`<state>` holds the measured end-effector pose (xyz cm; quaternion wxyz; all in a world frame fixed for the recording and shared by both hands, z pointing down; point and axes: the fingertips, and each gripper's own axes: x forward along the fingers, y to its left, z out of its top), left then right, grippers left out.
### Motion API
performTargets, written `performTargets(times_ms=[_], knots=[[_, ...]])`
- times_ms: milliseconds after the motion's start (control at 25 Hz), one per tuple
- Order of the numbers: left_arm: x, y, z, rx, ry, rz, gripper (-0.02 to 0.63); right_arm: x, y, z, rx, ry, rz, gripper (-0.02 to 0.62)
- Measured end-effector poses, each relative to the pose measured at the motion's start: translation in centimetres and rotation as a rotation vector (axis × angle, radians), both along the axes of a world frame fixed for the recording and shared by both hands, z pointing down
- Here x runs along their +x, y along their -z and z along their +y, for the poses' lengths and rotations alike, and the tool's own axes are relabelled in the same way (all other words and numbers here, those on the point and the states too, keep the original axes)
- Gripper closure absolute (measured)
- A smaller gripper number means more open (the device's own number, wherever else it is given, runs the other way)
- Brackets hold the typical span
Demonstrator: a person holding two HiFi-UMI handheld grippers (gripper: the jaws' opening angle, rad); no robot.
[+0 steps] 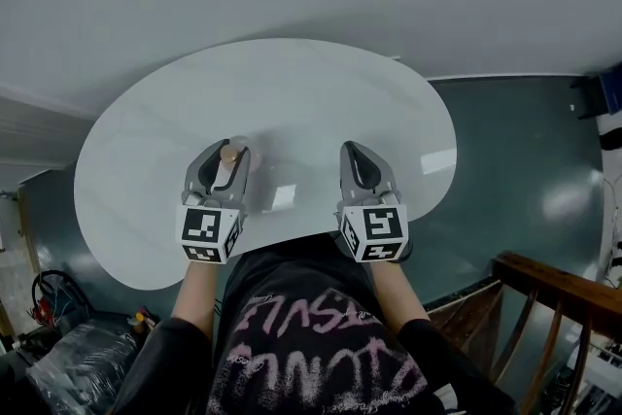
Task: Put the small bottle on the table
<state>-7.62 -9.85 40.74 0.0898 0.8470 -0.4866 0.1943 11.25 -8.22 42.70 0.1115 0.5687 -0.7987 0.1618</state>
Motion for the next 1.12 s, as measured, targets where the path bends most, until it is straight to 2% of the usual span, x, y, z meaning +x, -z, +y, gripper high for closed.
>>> performTargets(times_ms=[840,1120], knots=[[-1.6,-2.7,-4.5,-0.032,0.013,0.01,0.466,-2.5,-2.0,-4.2,-0.05,0.047,0.028,0.584],[-1.7,-3.3,-5.8,-0.033,-0.008,0.018,0.466,-3.3,-2.9,-5.2,-0.069,0.055,0.04,0.584]])
